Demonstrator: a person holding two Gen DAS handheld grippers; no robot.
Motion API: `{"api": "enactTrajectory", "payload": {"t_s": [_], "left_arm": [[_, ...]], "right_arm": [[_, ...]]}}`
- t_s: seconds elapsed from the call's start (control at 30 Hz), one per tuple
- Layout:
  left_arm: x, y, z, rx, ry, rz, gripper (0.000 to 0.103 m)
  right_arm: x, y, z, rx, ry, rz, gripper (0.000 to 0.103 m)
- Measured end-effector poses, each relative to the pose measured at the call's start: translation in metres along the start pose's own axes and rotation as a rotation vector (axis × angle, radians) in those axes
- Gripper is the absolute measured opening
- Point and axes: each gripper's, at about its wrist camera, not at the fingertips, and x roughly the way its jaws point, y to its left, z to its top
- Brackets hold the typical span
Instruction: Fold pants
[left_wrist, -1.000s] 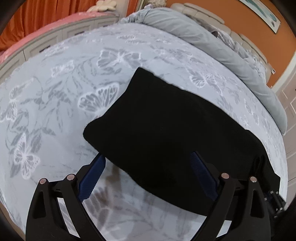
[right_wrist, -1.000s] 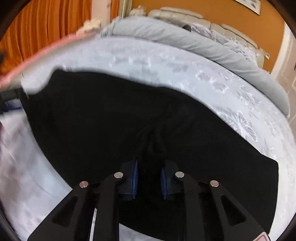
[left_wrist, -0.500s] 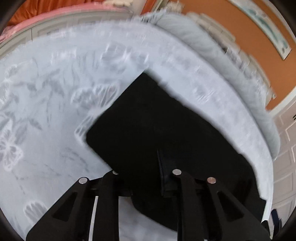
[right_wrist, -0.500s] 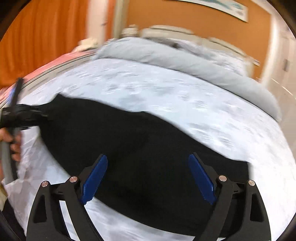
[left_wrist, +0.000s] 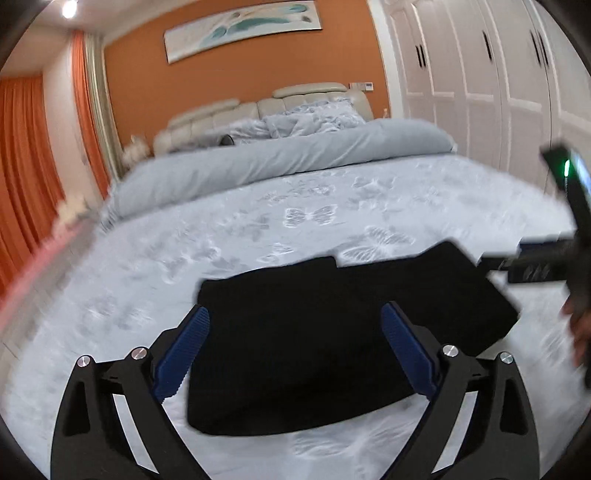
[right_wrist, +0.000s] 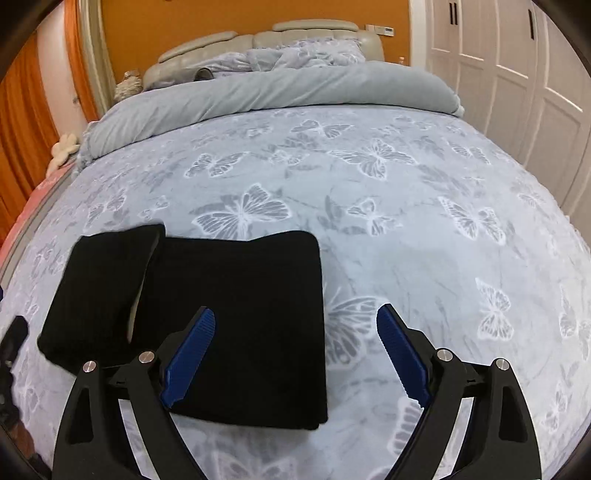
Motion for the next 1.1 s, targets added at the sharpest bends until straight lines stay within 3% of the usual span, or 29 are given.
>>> {"api": "enactTrajectory", "payload": {"t_s": [0.07,0.13,0.27,0.43,0.6,0.77,0.83,0.9,0.97,1.03,1.1], "left_arm": [[-0.005,0.016,-0.004,-0.047,0.007,0.012,0.092],[-0.003,0.048,-0.006,-0.162,0.045,0.012,0.094],[0.011,0.096,-0.012,-0.316,0.121,0.135,0.094],[0.018,0.11,-0.021,-0.267,0.151,0.236,0.094],[0.024,0.121,-0.026,-0.268,0.176,0.23,0.094],[0.018,0.132,-0.03,-0.274,0.178,0.246,0.094],[0.017,0.136,-0.033,-0.271,0.183,0.253,0.094],[0.018,0.139,-0.036,-0.271,0.192,0.259,0.094],[0.019,0.142,-0.039,-0.269,0.202,0.267,0.094],[0.02,0.144,-0.041,-0.266,0.208,0.275,0.094],[0.021,0.145,-0.043,-0.265,0.216,0.28,0.094]], "right_arm": [[0.0,0.005,-0.003,-0.016,0.002,0.032,0.087],[0.002,0.015,-0.006,-0.019,0.02,0.089,0.087],[0.02,0.049,-0.004,0.004,0.096,0.258,0.087],[0.04,0.098,-0.004,-0.019,0.156,0.341,0.087],[0.062,0.135,-0.01,-0.052,0.207,0.334,0.087],[0.071,0.16,-0.012,-0.068,0.203,0.324,0.085],[0.073,0.166,-0.011,-0.067,0.202,0.341,0.068],[0.075,0.17,-0.011,-0.059,0.197,0.33,0.065],[0.075,0.17,-0.01,-0.058,0.188,0.321,0.053],[0.076,0.167,-0.009,-0.046,0.179,0.318,0.033],[0.073,0.161,-0.005,-0.029,0.167,0.336,0.022]]}}
